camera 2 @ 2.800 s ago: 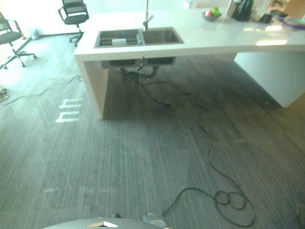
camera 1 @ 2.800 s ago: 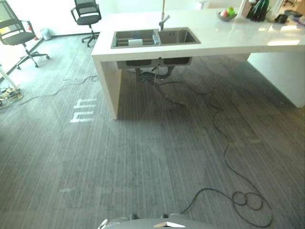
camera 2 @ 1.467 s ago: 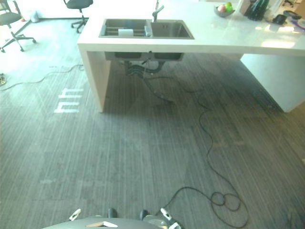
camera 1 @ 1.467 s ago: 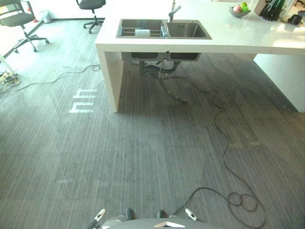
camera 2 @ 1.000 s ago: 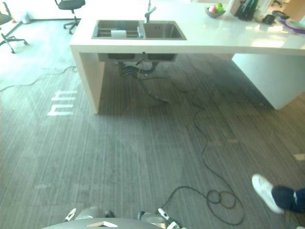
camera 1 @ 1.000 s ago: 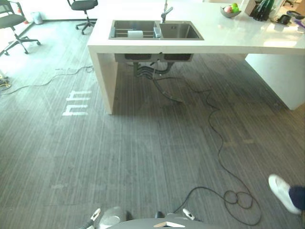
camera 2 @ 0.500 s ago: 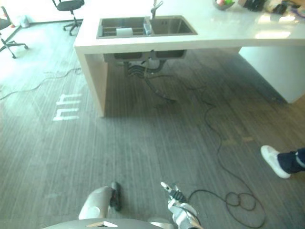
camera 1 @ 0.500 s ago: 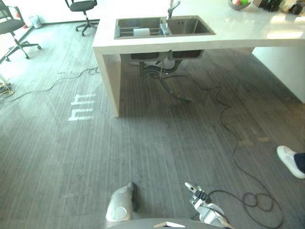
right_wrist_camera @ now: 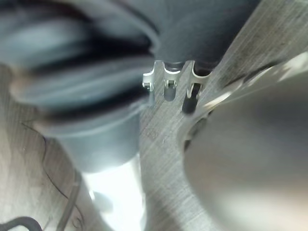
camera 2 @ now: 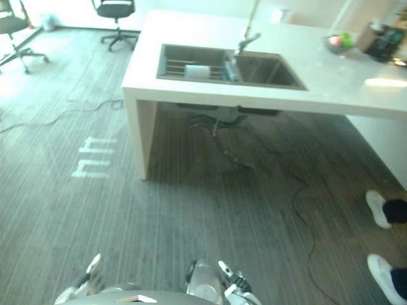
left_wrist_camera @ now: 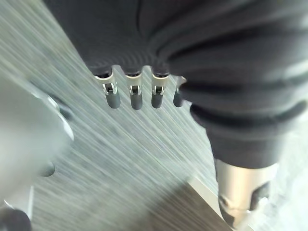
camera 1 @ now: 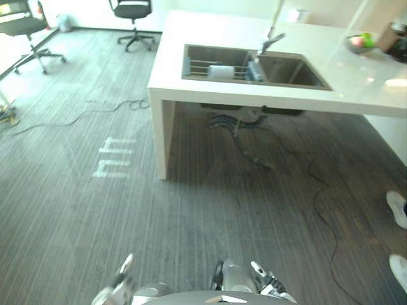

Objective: Walk over to the sink, pick up the cup, carry it to the dishwasher, place the cup inside the dishwasher, then close the dishwasher door

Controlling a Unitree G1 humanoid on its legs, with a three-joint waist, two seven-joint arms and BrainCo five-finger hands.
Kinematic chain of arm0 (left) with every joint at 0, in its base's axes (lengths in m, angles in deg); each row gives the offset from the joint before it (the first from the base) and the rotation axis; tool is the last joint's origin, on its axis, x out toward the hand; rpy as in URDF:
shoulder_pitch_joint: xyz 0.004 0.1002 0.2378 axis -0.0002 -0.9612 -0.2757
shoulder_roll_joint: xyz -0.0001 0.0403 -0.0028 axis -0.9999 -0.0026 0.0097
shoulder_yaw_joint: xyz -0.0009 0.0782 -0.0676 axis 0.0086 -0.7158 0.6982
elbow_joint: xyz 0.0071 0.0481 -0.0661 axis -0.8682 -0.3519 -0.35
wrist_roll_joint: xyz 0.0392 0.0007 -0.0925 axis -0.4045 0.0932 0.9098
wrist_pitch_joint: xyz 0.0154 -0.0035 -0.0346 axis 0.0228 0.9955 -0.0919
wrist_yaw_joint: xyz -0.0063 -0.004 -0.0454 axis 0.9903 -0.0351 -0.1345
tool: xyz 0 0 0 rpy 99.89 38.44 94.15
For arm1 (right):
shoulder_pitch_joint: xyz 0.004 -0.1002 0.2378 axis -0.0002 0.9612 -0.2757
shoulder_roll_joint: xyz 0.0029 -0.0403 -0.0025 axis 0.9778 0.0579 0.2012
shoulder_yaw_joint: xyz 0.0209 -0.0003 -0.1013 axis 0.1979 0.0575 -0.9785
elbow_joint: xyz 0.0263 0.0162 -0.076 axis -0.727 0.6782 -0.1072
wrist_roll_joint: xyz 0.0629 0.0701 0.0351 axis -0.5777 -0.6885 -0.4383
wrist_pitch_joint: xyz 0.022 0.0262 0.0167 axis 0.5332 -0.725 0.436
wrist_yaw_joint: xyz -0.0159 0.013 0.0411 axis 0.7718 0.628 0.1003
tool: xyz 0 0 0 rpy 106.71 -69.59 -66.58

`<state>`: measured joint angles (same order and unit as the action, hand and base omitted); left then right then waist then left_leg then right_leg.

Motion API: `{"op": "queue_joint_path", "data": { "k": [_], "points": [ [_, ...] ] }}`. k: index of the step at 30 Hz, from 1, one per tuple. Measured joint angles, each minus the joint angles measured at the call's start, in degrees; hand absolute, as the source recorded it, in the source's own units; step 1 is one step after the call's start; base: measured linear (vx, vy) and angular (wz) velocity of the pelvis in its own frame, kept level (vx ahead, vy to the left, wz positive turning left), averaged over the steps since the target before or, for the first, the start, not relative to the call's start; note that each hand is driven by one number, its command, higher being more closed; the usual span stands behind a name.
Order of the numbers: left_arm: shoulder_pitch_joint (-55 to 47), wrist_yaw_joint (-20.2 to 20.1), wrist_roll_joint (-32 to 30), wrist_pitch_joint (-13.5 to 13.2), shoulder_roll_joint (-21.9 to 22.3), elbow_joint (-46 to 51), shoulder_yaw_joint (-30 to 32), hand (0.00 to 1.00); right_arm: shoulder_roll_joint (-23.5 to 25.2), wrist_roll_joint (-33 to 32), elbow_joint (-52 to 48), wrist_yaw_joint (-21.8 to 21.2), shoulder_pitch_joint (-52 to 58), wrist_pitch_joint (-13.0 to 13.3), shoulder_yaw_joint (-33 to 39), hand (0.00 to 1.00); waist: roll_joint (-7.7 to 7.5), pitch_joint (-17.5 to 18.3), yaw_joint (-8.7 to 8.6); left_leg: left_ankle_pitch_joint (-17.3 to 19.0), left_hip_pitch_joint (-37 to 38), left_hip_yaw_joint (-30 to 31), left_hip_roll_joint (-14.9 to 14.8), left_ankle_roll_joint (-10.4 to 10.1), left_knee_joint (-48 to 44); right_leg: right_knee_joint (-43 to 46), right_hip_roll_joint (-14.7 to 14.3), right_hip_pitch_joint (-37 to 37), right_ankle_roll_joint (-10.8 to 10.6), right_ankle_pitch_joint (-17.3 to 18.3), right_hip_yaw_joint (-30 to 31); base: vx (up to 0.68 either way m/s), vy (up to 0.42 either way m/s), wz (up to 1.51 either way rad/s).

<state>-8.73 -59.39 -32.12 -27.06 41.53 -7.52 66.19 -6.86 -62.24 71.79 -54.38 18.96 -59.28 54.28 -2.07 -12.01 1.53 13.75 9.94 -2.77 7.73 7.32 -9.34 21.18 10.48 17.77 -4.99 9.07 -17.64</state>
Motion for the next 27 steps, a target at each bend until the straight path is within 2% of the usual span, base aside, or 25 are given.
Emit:
{"op": "queue_joint_path", "data": {
  "k": [1,2,3,4,5,7,8,9,10,11,12,13,14,15,16,17,20,21,22,23,24,25,26,27],
  "points": [
    [0.0,0.0,0.0,-0.3,0.6,2.8,-0.7,0.0,0.5,0.0,-2.6,0.5,0.3,1.2,-0.7,0.0,-0.14,0.1,-0.15,0.2,0.7,1.0,-0.1,-0.3,0.4,-8.6,-0.9,1.5,-0.9,-4.0,1.3,0.6,-0.116,0.53],
    [0.7,-0.2,0.0,-0.3,0.9,4.5,-1.4,0.0,0.9,0.2,-6.0,0.8,0.2,2.4,-0.8,0.0,-0.49,0.0,-0.69,0.9,1.3,2.3,0.2,-1.5,0.8,-11.6,-1.0,4.3,-1.5,-6.0,3.0,0.53,-0.135,0.58],
    [0.8,-0.3,0.1,0.0,0.8,5.5,-1.9,0.0,0.8,1.0,-7.6,0.9,0.1,2.7,-0.7,0.0,-0.34,-0.1,-0.97,2.1,2.7,3.3,-0.1,-3.5,0.8,-11.6,-1.1,4.8,0.0,-7.5,3.0,0.7,-0.201,0.68],
    [0.2,-0.3,0.1,0.4,0.8,6.4,-1.7,0.0,1.0,2.5,-8.3,1.3,0.8,2.2,-0.8,0.0,-0.28,-0.1,-0.95,4.0,5.3,4.9,-1.0,-6.5,0.3,-11.5,-2.0,2.9,2.7,-9.1,2.7,0.67,-0.24,0.76],
    [-0.1,0.2,0.1,0.2,0.4,7.4,-1.7,0.0,1.2,3.5,-8.3,1.8,1.3,0.8,-0.7,0.0,-0.68,0.4,-1.1,5.8,7.6,7.2,-1.9,-7.8,-0.7,-11.7,-3.1,0.5,6.3,-12.7,3.9,0.69,-0.259,0.79],
    [0.0,1.7,0.1,-1.5,0.7,7.4,-1.8,0.0,1.2,3.4,-6.3,1.8,1.5,-0.7,1.3,0.0,0.83,1.0,-1.13,7.2,7.8,9.2,-4.7,-8.1,-4.3,-7.4,-4.3,0.4,7.3,-16.6,3.0,0.68,-0.289,0.79],
    [-0.3,4.3,0.1,-3.7,2.1,7.7,-1.1,0.0,0.5,3.4,-3.2,1.8,0.9,-1.7,4.6,0.0,3.0,1.5,-0.69,6.6,6.5,9.1,-7.3,-8.9,-9.1,-5.3,-5.7,-0.6,7.9,-13.6,0.9,0.79,-0.346,0.68],
    [-0.2,6.2,0.9,-5.7,3.5,8.0,1.3,0.0,0.5,3.3,-0.3,1.7,0.9,-2.1,7.6,0.0,4.16,1.5,-0.72,4.2,3.6,8.3,-8.9,-10.3,-17.3,-4.2,-6.9,-2.5,8.1,-11.1,-0.7,0.67,-0.296,0.44],
    [-0.4,6.9,1.3,-6.6,4.1,8.8,2.6,0.0,0.5,3.3,1.1,1.7,1.1,-2.4,8.4,0.0,4.49,1.3,-0.68,1.8,2.0,7.3,-9.6,-10.3,-22.3,-4.3,-7.4,-4.1,8.4,-9.9,-1.3,0.62,-0.282,0.39],
    [-0.8,7.8,1.0,-10.0,4.9,11.5,3.7,0.0,0.6,2.5,1.8,1.6,2.6,-4.0,8.9,0.0,4.98,1.0,-0.63,-5.4,-3.0,5.2,-12.2,-11.3,-34.4,-5.8,-8.5,-8.2,8.8,-7.6,-2.1,0.57,-0.267,0.41],
    [-1.0,8.1,0.9,-13.5,5.6,17.4,3.6,0.0,0.9,1.6,1.8,1.4,4.1,-5.7,10.5,0.0,5.63,0.0,-0.45,-7.2,-8.4,2.9,-15.5,-11.2,-47.2,-7.3,-10.0,-12.9,9.2,-5.7,-3.2,0.55,-0.258,0.47],
    [-0.8,8.7,0.3,-14.9,5.8,21.2,3.2,0.0,1.0,1.4,1.8,1.3,4.6,-6.6,11.4,0.0,5.9,-0.7,-0.33,-6.4,-11.0,2.4,-16.8,-11.0,-52.6,-8.2,-10.6,-15.5,9.4,-4.9,-4.0,0.56,-0.298,0.49],
    [-0.4,10.3,-1.0,-17.0,5.9,28.4,2.5,0.0,1.1,1.0,2.1,1.3,5.2,-8.8,13.3,0.0,5.85,-1.5,0.05,-4.3,-16.2,1.4,-17.9,-10.3,-59.0,-9.5,-11.0,-19.6,9.6,-3.5,-5.3,0.35,-0.199,0.31],
    [-0.2,11.2,-1.4,-17.7,5.9,32.0,2.5,0.0,1.0,0.8,2.7,1.4,5.2,-9.9,14.1,0.0,5.62,-1.6,0.19,-3.4,-18.4,0.8,-17.9,-10.0,-59.9,-10.4,-11.0,-21.1,9.6,-3.0,-5.5,0.36,-0.221,0.11],
    [0.3,12.8,-1.6,-18.6,5.7,39.2,2.4,0.0,0.9,-0.5,3.8,1.4,5.1,-11.2,15.7,0.0,5.07,-1.7,0.83,-1.9,-21.7,-1.2,-16.9,-10.3,-56.3,-12.7,-10.9,-23.8,9.4,-2.7,-5.0,0.25,-0.139,-0.19],
    [0.3,13.7,-2.5,-19.2,5.7,44.4,2.4,0.0,0.7,-2.0,3.7,1.4,5.1,-12.4,17.2,0.0,5.19,-1.8,1.53,-0.6,-23.5,-2.5,-16.2,-10.8,-51.7,-14.4,-10.9,-25.5,9.0,-2.9,-4.7,0.38,-0.162,-0.34],
    [0.0,15.6,-5.9,-20.5,5.7,60.5,1.6,0.0,-0.7,-3.3,3.5,1.4,5.2,-15.9,17.9,0.0,7.01,-1.2,2.51,0.5,-23.3,-4.7,-13.4,-11.4,-32.8,-16.9,-10.7,-29.1,7.2,-2.6,-1.7,0.41,0.008,-0.55],
    [0.6,15.9,-6.9,-21.2,5.7,67.1,0.5,0.0,-0.7,-2.4,3.3,1.3,5.2,-16.9,17.9,0.0,7.84,-0.7,3.12,-1.7,-22.1,-4.8,-12.7,-10.8,-23.9,-16.9,-10.7,-29.4,6.2,-2.0,0.0,0.33,0.108,-0.63],
    [0.8,15.9,-7.0,-21.3,5.7,68.1,0.3,0.0,-0.7,-2.3,3.1,1.3,5.3,-17.0,17.9,0.0,7.98,-0.6,3.13,-2.7,-21.8,-4.8,-12.5,-10.7,-22.2,-16.8,-10.8,-29.5,5.9,-1.8,0.2,0.32,0.132,-0.59],
    [1.4,15.2,-7.0,-21.8,5.7,70.6,-0.2,0.0,-1.0,-2.3,1.8,1.4,6.0,-17.0,17.8,0.0,9.15,0.2,2.93,-9.2,-20.3,-4.7,-12.6,-9.0,-16.4,-16.6,-11.5,-30.0,4.8,-0.8,1.2,0.31,0.142,-0.38],
    [2.4,14.1,-6.9,-23.1,5.0,71.2,-0.2,0.0,-0.5,-2.5,1.1,1.4,6.4,-16.7,17.5,0.0,8.46,1.4,2.54,-6.0,-17.6,-5.3,-12.1,-7.0,-13.1,-15.3,-10.8,-29.8,4.1,1.1,2.2,0.31,0.146,-0.34],
    [2.8,14.0,-6.9,-23.3,4.8,71.2,-0.2,0.0,-0.2,-2.5,1.1,1.5,6.4,-16.7,17.3,0.0,8.08,1.7,2.44,-6.0,-17.4,-5.4,-11.8,-7.0,-12.3,-14.9,-10.3,-29.7,3.9,1.5,2.5,0.28,0.134,-0.28],
    [4.0,13.9,-6.9,-24.0,4.0,71.5,-0.6,0.0,0.8,-3.0,1.1,1.6,6.3,-16.7,16.8,0.0,6.41,2.0,2.43,-6.1,-15.9,-6.7,-10.9,-6.8,-10.4,-13.1,-8.9,-29.2,3.4,2.6,3.1,0.24,0.098,-0.26],
    [4.5,13.9,-6.9,-24.7,2.9,72.4,-0.9,0.0,1.7,-3.6,1.2,1.6,6.3,-16.7,16.8,0.0,4.1,2.7,2.51,-6.1,-14.9,-7.6,-10.3,-6.7,-9.1,-11.7,-8.0,-28.5,3.1,3.5,3.2,0.22,0.072,-0.3]
  ]
}}
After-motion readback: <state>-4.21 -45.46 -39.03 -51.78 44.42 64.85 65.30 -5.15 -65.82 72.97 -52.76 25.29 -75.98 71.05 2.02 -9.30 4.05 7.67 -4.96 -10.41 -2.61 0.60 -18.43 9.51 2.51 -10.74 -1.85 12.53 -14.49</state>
